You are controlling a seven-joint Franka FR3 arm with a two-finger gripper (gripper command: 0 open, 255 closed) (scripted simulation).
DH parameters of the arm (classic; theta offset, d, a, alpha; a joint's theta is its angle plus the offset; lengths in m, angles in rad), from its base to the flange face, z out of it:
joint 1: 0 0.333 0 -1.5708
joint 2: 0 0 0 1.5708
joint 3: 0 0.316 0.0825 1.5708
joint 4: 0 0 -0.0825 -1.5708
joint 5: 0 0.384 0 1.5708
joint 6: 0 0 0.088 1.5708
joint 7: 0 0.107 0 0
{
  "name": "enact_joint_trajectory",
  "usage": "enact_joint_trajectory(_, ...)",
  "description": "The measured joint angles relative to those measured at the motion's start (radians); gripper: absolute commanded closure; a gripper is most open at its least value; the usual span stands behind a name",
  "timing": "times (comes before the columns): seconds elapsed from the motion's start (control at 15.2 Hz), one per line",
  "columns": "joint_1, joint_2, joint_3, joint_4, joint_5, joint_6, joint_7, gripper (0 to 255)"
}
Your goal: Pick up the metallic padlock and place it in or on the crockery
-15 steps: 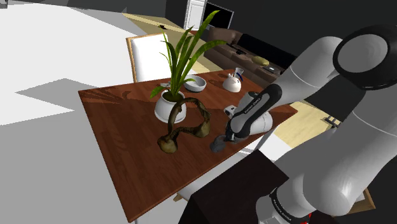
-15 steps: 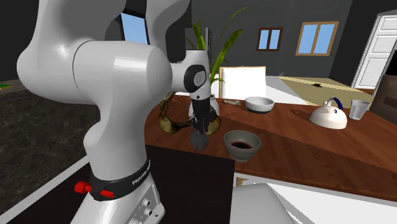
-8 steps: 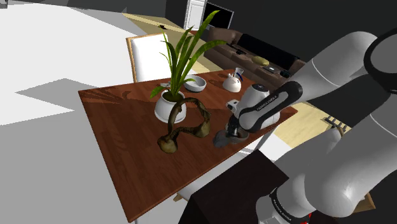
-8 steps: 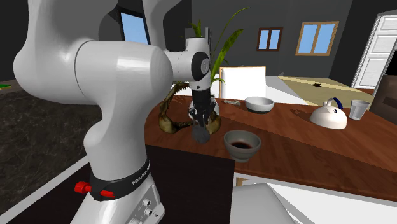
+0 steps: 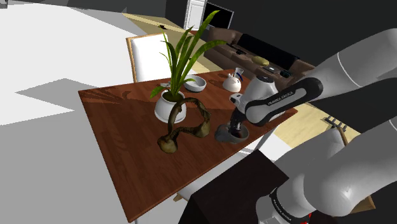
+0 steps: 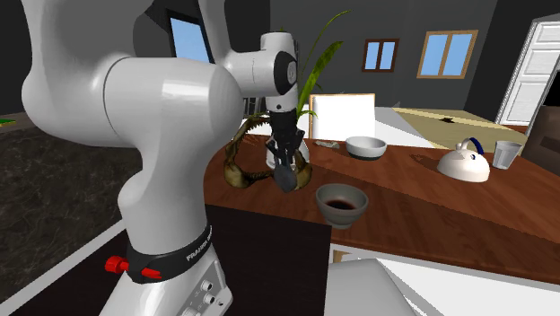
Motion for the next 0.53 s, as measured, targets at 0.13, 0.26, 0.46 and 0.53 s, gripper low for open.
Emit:
enact_joint_trajectory(0.13, -0.006, -0.032, 0.004, 0.006, -0.007, -0.037, 0.002, 255)
enact_joint_trajectory(0.26, -0.011, -0.069, 0.011, 0.011, -0.014, -0.079, 0.006, 255)
enact_joint_trajectory(0.46, -0.015, -0.116, 0.02, 0.025, -0.017, -0.14, 0.008, 255)
enact_joint_trajectory(0.53, -0.017, -0.132, 0.024, 0.028, -0.019, -0.158, 0.01, 255)
